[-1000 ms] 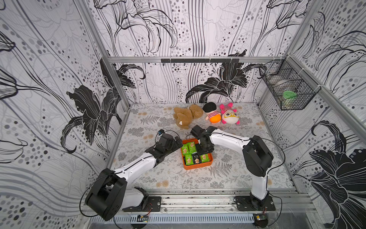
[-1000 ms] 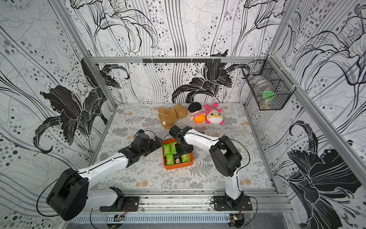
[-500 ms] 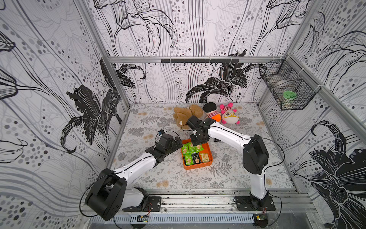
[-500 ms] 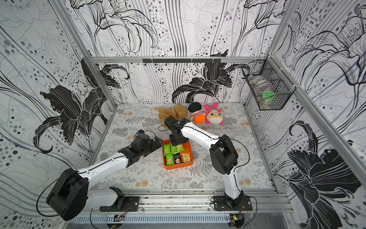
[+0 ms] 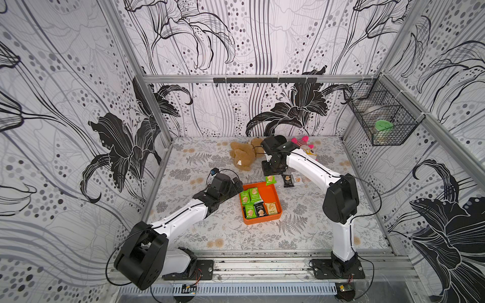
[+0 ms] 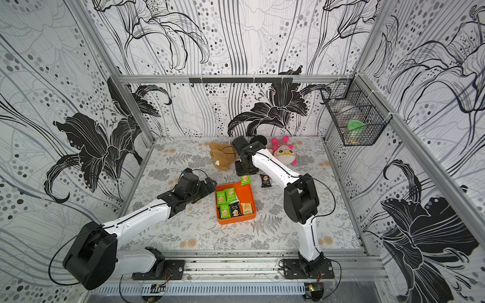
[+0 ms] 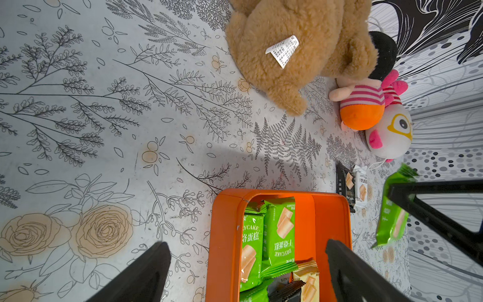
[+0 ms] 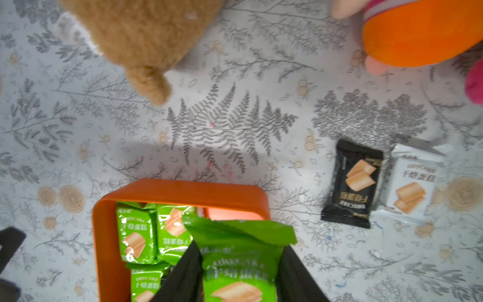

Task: Take the cookies out of the storage box
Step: Place the cookie at the center of the board.

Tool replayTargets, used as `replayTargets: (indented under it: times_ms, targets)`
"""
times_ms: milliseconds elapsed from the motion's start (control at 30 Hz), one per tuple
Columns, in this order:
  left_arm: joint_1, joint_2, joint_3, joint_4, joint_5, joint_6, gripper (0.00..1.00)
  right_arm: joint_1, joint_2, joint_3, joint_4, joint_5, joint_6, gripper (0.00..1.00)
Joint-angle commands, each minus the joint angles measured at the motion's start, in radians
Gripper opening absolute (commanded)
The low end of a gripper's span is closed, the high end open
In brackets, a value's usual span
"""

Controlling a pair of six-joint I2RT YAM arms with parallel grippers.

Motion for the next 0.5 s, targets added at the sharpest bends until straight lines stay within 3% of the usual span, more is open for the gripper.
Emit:
replayTargets:
  times_ms: [0,467]
  targets:
    - [-0.003,0.022,0.033,0.001,0.007,0.014,0.97,-0.075,-0.041,-0.047,0.009,-0.01,-0.043,0.46]
    - [-0.011,0.087,0.091,-0.005,0.015,0.02,0.97,-0.353,-0.085,-0.278,0.101,0.016,-0.163,0.46]
